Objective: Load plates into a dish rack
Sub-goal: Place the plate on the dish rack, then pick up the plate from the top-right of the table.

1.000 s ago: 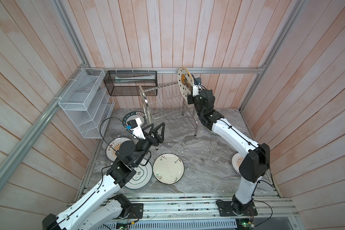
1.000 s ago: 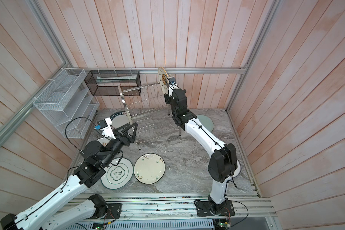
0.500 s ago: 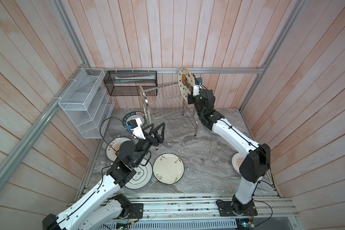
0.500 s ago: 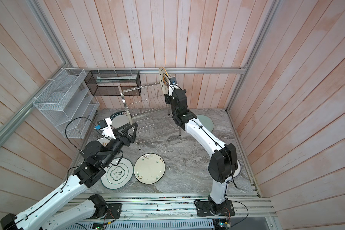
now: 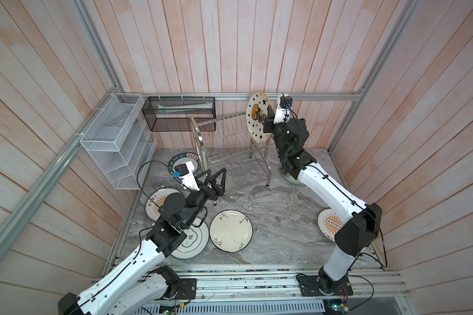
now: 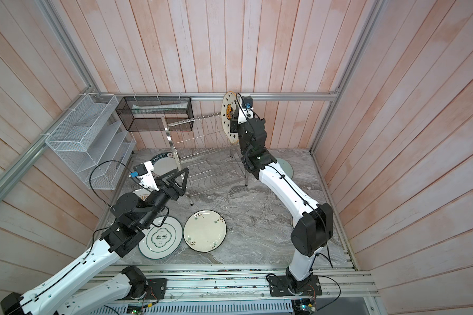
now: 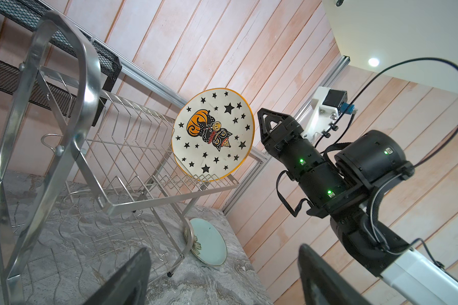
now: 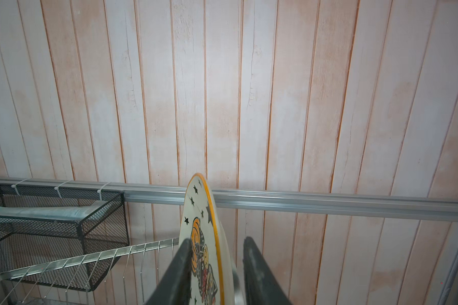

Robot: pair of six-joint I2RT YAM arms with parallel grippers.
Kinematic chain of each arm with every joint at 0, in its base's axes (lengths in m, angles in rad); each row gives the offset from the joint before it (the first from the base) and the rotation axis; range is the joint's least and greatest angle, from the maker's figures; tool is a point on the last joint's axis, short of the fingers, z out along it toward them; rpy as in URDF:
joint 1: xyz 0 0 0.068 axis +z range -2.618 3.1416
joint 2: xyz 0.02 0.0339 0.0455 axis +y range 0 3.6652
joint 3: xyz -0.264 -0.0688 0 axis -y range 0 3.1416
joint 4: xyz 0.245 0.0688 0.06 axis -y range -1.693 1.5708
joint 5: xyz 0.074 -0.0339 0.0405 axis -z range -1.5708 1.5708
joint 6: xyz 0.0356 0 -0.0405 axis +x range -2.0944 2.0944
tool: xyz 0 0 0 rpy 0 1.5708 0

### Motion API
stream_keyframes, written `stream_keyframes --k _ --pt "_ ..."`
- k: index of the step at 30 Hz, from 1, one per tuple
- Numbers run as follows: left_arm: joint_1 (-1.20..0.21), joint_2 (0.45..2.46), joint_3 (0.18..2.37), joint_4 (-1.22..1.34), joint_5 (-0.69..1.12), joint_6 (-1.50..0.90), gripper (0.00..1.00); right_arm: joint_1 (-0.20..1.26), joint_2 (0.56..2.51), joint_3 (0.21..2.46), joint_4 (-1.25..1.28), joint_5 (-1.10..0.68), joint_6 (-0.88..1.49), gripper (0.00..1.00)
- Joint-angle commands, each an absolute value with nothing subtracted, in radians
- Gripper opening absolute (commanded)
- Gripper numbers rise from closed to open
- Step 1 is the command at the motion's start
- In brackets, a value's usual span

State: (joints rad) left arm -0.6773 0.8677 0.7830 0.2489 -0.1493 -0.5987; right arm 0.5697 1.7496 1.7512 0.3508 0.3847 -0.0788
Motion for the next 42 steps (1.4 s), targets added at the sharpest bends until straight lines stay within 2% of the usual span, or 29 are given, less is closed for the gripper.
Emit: stream_keyframes --k 1,12,21,26,31,32,33,42 --pt "-0.682 0.861 0.769 0.244 -0.138 -0.601 0.88 0.566 1.735 1.772 0.379 0.392 -0.084 0.36" --pt "-0.682 0.915 0.85 0.15 -0.219 -0.502 0.92 0.538 1.598 1.682 0.372 0.331 -0.091 0.56" --pt "-0.682 1.018 0.983 0.067 -0.227 -0.335 0.95 0.37 1.352 1.461 0.261 0.122 0.081 0.8" --pt "-0.683 1.097 1.056 0.022 -0.196 -0.296 0.95 0.257 1.221 1.243 0.273 0.08 0.174 0.86" --pt "-0.683 1.121 1.03 0.076 -0.152 -0.305 0.95 0.095 1.154 1.038 0.262 -0.055 0.343 0.86" --pt "-0.683 1.124 1.015 0.09 -0.136 -0.313 0.95 0.064 1.147 0.993 0.273 -0.091 0.374 0.89" --pt "-0.683 1.127 1.0 0.103 -0.122 -0.32 0.94 0.028 1.142 0.938 0.282 -0.129 0.411 0.93" --pt "-0.705 1.113 0.793 0.259 -0.093 -0.458 0.92 -0.13 1.215 0.672 0.356 -0.281 0.558 0.93"
